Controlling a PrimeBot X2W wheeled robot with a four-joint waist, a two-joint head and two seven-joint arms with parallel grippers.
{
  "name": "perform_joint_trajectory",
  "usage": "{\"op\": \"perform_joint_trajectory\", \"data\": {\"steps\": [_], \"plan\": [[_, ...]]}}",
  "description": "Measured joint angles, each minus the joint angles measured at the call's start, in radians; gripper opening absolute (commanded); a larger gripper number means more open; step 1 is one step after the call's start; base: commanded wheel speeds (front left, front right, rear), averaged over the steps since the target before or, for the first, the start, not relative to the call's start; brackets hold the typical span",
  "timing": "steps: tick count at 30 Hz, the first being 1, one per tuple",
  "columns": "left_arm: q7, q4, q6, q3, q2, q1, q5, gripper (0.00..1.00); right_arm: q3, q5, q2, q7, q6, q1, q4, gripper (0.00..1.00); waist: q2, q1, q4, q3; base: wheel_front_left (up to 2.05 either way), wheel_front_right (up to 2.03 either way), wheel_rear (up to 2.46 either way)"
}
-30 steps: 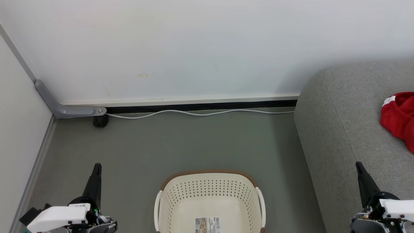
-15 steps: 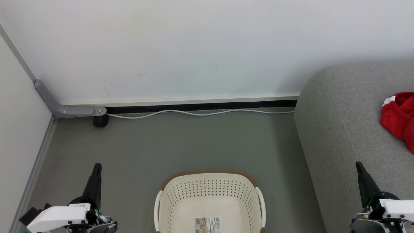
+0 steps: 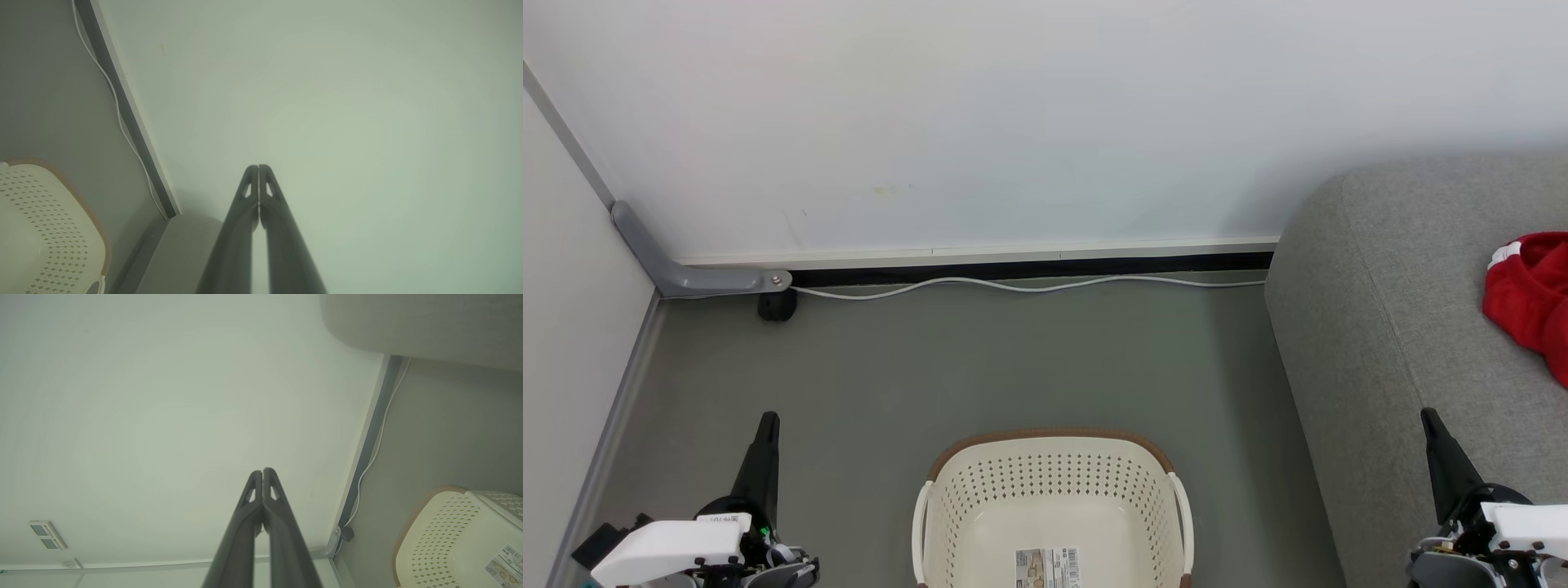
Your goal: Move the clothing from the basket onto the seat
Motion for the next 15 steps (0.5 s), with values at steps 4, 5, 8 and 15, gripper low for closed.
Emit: {"op": "perform_joint_trajectory", "data": {"steps": [4, 5, 8, 15], "plan": [[0.000, 0.000, 0.000, 0.000, 0.000, 0.000, 0.000, 0.00, 0.000, 0.000, 0.000, 0.000, 0.000, 0.000, 0.000, 0.00, 0.0000, 0.0000, 0.000, 0.000, 0.00, 0.00, 0.00], [0.000, 0.000, 0.000, 0.000, 0.000, 0.000, 0.000, 0.00, 0.000, 0.000, 0.000, 0.000, 0.000, 0.000, 0.000, 0.00, 0.0000, 0.0000, 0.000, 0.000, 0.00, 0.00, 0.00], [0.000, 0.000, 0.000, 0.000, 0.000, 0.000, 0.000, 0.00, 0.000, 0.000, 0.000, 0.000, 0.000, 0.000, 0.000, 0.00, 0.0000, 0.0000, 0.000, 0.000, 0.00, 0.00, 0.00], [0.000, 0.000, 0.000, 0.000, 0.000, 0.000, 0.000, 0.00, 0.000, 0.000, 0.000, 0.000, 0.000, 0.000, 0.000, 0.00, 0.0000, 0.0000, 0.000, 0.000, 0.00, 0.00, 0.00]]}}
